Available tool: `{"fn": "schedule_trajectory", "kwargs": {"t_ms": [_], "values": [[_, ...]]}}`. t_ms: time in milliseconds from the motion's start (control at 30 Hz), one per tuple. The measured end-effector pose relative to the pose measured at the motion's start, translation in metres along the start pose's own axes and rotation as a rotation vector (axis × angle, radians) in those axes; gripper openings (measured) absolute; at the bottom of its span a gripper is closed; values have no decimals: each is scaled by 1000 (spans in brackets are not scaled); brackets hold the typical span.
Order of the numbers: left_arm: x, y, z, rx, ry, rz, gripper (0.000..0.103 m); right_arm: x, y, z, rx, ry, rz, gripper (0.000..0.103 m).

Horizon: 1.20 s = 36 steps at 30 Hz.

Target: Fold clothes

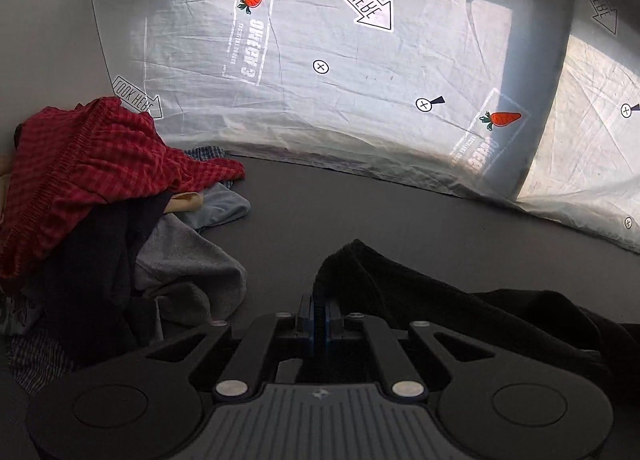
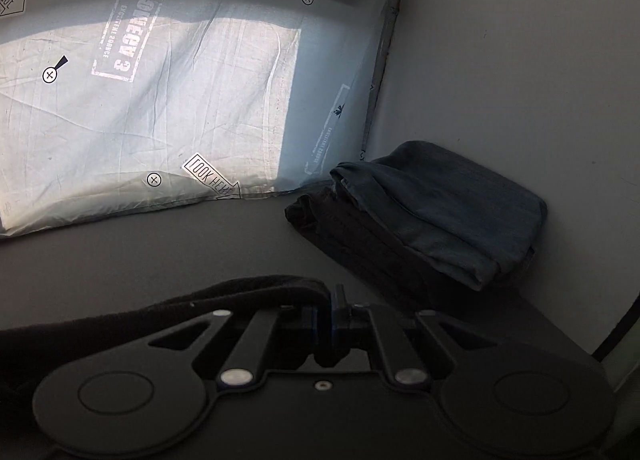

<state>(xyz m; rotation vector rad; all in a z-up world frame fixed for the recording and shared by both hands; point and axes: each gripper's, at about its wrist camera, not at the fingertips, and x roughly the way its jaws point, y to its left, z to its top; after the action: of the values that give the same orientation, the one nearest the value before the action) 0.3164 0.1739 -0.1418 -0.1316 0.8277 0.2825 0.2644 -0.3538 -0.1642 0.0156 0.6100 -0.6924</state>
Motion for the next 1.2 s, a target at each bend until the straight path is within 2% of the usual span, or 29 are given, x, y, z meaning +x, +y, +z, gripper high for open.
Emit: {"fn": "schedule_trajectory", "kwargs": {"t_ms": [67, 167, 267, 333, 400, 467, 600, 633, 733, 800, 833, 1100, 1200], "values": [[8, 11, -44, -13, 123, 22, 6, 5, -11, -30, 5, 89, -10, 7], [12, 22, -91, -23, 244, 60, 12, 11, -24, -63, 13, 186, -24, 8], [6, 31, -106, -53, 265, 84, 15, 16, -31, -75, 32, 258, -27, 14], [1, 36, -99, -88, 240, 67, 19, 17, -33, -76, 34, 271, -22, 19], [-4, 37, -85, -120, 194, 47, 31, 18, -30, -71, 12, 264, -20, 23], [-6, 34, -66, -138, 143, 33, 38, 19, -28, -65, -1, 246, -15, 28], [11, 13, -29, -110, 100, 9, 41, 24, -24, -56, 5, 240, -4, 32], [18, 6, -20, -96, 98, 4, 42, 26, -23, -55, 6, 243, -2, 32], [42, -13, 1, -52, 102, -13, 54, 33, -18, -52, 14, 257, -4, 34], [62, -22, 13, -24, 110, -5, 66, 37, -15, -52, 24, 267, -8, 36], [73, -26, 19, -10, 114, 0, 68, 38, -14, -53, 25, 272, -11, 36], [155, -41, 58, 151, 155, -15, 77, 51, 5, -57, -69, 308, -49, 41], [180, -43, 65, 177, 180, -49, 78, 54, 8, -57, -117, 316, -57, 45]]}}
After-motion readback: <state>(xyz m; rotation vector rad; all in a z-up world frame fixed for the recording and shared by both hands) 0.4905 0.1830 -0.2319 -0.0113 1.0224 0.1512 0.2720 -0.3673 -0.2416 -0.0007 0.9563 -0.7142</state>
